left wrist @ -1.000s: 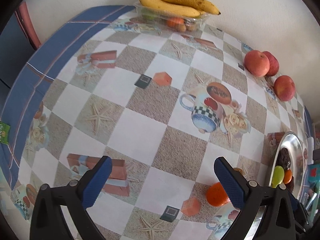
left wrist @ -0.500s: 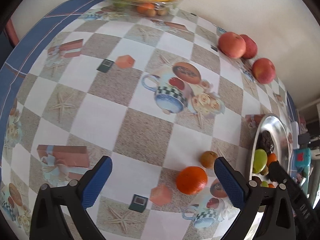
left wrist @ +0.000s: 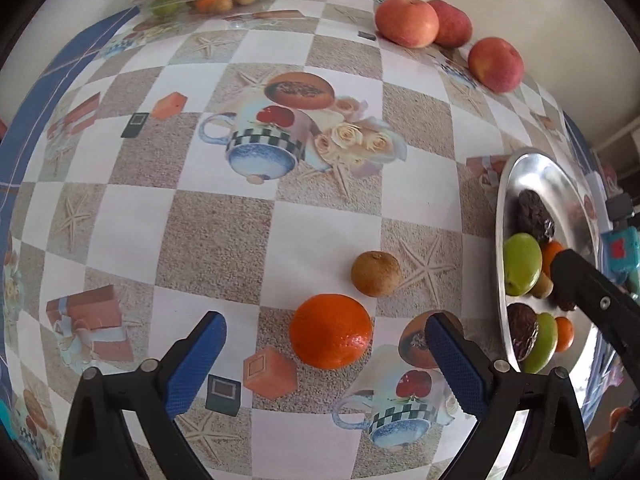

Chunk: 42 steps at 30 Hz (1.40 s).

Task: Organize fruits
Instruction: 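Grasp the orange with the left gripper while the right gripper grasps the small brown fruit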

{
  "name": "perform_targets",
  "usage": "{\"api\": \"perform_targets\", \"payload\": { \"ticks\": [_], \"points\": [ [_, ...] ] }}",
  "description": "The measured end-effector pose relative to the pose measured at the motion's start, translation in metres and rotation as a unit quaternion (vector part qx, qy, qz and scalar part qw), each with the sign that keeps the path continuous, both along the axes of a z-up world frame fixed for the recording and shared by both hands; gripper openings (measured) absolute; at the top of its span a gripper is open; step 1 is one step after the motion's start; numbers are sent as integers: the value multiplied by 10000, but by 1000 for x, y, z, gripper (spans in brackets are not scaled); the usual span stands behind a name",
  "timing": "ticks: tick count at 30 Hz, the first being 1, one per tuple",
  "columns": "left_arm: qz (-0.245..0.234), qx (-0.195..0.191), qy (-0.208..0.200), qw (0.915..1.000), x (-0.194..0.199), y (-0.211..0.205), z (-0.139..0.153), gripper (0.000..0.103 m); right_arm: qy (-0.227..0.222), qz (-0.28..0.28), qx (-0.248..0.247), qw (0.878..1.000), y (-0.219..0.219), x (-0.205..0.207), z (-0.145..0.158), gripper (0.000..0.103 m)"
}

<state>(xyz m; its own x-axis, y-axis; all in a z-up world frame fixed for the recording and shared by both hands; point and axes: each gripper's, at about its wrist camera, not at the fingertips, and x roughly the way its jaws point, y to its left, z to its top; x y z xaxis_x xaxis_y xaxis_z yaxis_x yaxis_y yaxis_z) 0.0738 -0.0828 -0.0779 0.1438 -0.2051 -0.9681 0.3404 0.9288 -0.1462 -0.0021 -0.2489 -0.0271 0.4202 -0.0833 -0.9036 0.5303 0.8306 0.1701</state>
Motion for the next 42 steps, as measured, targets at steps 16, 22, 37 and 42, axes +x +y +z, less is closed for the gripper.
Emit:
{"api": "perform_targets", "payload": {
  "ticks": [16,22,37,42],
  "points": [
    [93,-349,101,9993,-1,8,8,42,56,117,-48,9999,5,3,-2,83],
    [843,-826,14,9930,21,51,25,42,-10,276,-137,9995,11,7,-1,83],
    [2029,-1010,-76,9740,48,117,27,41,46,1738,-160,9846,96,47,-28,61],
    [1941,-940,-23,9765,49,110,23,42,177,1862,-186,9822,102,53,-42,50]
  ]
}}
